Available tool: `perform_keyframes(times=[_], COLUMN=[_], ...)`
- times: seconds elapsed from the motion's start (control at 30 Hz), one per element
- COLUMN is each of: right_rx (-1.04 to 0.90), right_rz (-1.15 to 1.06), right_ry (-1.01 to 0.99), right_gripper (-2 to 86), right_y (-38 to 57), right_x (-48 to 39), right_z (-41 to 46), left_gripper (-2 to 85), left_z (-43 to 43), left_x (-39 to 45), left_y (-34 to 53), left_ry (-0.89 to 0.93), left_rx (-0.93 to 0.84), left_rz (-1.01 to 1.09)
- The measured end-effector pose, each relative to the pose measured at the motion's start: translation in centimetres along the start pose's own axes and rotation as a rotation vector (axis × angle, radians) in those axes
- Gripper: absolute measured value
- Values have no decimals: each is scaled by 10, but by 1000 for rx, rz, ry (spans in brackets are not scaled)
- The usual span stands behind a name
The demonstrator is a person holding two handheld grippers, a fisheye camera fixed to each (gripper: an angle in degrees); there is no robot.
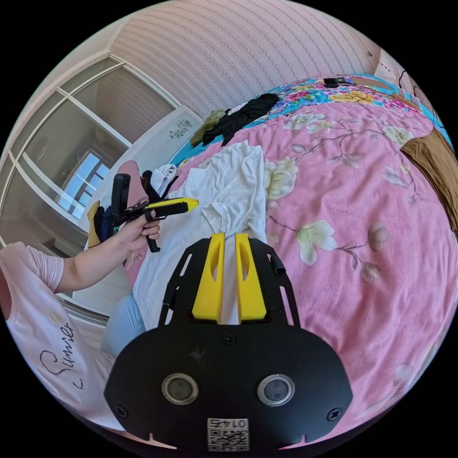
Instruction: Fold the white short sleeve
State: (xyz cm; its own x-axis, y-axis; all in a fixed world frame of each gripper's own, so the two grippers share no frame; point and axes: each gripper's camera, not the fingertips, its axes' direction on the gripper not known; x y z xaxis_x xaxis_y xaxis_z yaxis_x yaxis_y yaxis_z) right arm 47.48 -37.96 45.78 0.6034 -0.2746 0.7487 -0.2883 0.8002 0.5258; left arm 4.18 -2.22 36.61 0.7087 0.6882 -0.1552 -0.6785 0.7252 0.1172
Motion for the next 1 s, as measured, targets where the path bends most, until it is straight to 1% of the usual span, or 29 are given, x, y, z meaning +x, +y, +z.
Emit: perform_keyframes(times=[0.13,0.23,0.33,0.37,0.4,0.57,0.63,0.73,0.77,0.83,0.87,0.9,0.93,1.0], right_rx=[-27,-83,-120,-165,-223,-260,-265,-226,-216,-233,-257,-274,-282,-300], right_rz=[-20,-56,-98,-99,-86,-81,-93,-161,-195,-246,-282,-319,-340,-408], right_ry=[35,41,53,70,105,108,127,179,161,102,67,46,35,-2], right_gripper=[42,52,47,39,28,3,3,4,4,3,4,6,8,21], right_y=[-15,-25,-26,-26,-24,-24,-25,-31,-37,-52,-64,-77,-84,-110], right_x=[-12,-30,-44,-45,-44,-45,-54,-79,-91,-109,-124,-140,-149,-187], right_z=[23,57,87,100,114,133,134,129,132,147,163,183,193,238], left_gripper=[50,62,51,46,41,46,62,61,53,31,11,10,10,39], left_z=[-3,10,31,37,37,29,13,-33,-54,-86,-104,-117,-121,-128], left_x=[-6,-4,-13,-19,-26,-46,-54,-77,-90,-107,-116,-128,-136,-169], left_y=[-4,-10,-12,-10,-8,0,6,36,54,82,98,111,116,132], left_ry=[-2,-17,-66,-57,-36,16,25,45,31,-97,-220,-313,-343,-375], left_rx=[20,-7,-97,-142,-141,-94,-40,95,157,234,269,274,266,237], left_rz=[13,41,48,23,2,-36,-70,-174,-228,-290,-318,-354,-381,-500])
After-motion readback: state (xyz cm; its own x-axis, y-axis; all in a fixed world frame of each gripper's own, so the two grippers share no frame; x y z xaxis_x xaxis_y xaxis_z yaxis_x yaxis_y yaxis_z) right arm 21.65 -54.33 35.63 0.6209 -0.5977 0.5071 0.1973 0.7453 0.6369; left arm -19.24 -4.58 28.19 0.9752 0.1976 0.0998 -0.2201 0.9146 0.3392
